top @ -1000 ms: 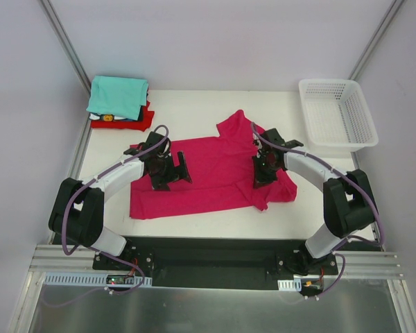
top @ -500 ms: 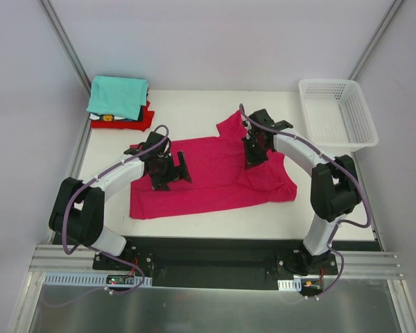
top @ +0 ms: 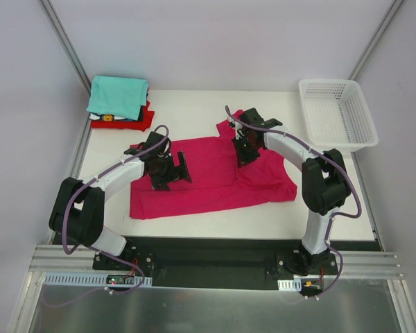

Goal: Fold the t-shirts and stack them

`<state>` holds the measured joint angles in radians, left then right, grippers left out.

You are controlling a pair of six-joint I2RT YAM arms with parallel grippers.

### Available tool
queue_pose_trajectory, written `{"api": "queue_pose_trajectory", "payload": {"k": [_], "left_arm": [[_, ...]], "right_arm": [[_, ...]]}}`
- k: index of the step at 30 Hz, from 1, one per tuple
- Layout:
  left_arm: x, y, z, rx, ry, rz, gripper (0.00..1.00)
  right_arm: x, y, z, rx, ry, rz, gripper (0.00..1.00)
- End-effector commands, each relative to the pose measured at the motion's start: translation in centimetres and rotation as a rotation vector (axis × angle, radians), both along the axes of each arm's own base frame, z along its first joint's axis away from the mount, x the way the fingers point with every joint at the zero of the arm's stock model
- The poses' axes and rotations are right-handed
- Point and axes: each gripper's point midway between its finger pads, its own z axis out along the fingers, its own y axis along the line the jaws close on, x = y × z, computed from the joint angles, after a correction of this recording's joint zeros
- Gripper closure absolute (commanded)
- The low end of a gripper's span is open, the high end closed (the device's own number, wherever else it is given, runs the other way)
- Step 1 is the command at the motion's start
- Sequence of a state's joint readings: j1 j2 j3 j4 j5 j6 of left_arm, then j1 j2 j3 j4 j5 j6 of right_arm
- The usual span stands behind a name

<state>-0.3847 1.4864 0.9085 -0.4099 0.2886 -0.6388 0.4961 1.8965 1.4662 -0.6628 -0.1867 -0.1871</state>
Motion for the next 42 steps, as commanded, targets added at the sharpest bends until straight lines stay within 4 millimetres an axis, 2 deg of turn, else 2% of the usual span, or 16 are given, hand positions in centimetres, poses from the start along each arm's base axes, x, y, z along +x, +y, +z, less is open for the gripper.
{"api": "queue_pose_trajectory", "payload": {"k": [1, 3, 4, 7, 10, 15, 16, 19, 20, 22, 23, 26, 31, 33, 36, 42], "left_arm": [[0.3, -0.4, 0.8, -0.018, -0.008, -0.027, 0.01], [0.3, -0.5, 0.9, -0.021, -0.008, -0.028, 0.01], [0.2, -0.4, 0.8, -0.018, -0.004, -0.028, 0.01], [0.4, -0.5, 0.9, -0.019, -0.008, -0.026, 0.01], [1.2, -1.2, 1.5, -0.038, -0.018, -0.044, 0.01], [4.6, -3.8, 3.0, -0.092, -0.068, -0.088, 0.01], [5.8, -4.8, 4.1, -0.121, -0.100, -0.099, 0.01], [7.7, -8.4, 5.2, -0.254, -0.130, -0.166, 0.04], [8.3, -9.4, 4.4, -0.282, -0.110, -0.168, 0.06], [9.3, -11.8, 5.3, -0.378, -0.131, -0.213, 0.08], [9.6, -12.5, 4.0, -0.394, -0.101, -0.214, 0.08], [10.4, -15.4, 4.3, -0.525, -0.115, -0.257, 0.11], [10.4, -16.9, 4.3, -0.685, -0.096, -0.237, 0.27], [10.5, -17.5, 4.7, -0.739, -0.109, -0.238, 0.28], [10.6, -17.8, 4.8, -0.792, -0.119, -0.225, 0.31], [10.5, -18.2, 5.1, -0.819, -0.122, -0.224, 0.50]], "right_arm": [[1.3, 0.4, 0.3, 0.002, -0.061, 0.052, 0.99], [1.6, 0.2, 0.0, -0.018, -0.059, 0.037, 0.99], [1.8, 0.1, -0.1, -0.020, -0.057, 0.018, 0.90], [1.9, -0.1, 0.2, -0.012, -0.055, -0.010, 0.48], [2.1, -0.8, 0.6, 0.007, -0.064, -0.064, 0.42], [2.9, -3.2, 1.8, 0.071, -0.072, -0.178, 0.42], [2.9, -3.5, 2.0, 0.064, -0.077, -0.189, 0.43], [2.9, -5.0, 2.5, 0.041, -0.087, -0.234, 0.43], [3.0, -5.6, 2.8, 0.046, -0.090, -0.254, 0.44], [2.9, -6.1, 2.9, 0.054, -0.089, -0.283, 0.44], [2.8, -6.5, 2.7, 0.064, -0.081, -0.299, 0.44], [2.7, -7.0, 3.2, 0.082, -0.086, -0.312, 0.45], [1.3, -7.7, 2.7, 0.081, -0.051, -0.348, 0.46], [1.1, -7.6, 2.9, 0.106, -0.058, -0.349, 0.46], [0.5, -8.1, 2.3, 0.111, -0.042, -0.360, 0.46], [-0.4, -9.0, 1.3, 0.166, -0.013, -0.409, 0.46]]}}
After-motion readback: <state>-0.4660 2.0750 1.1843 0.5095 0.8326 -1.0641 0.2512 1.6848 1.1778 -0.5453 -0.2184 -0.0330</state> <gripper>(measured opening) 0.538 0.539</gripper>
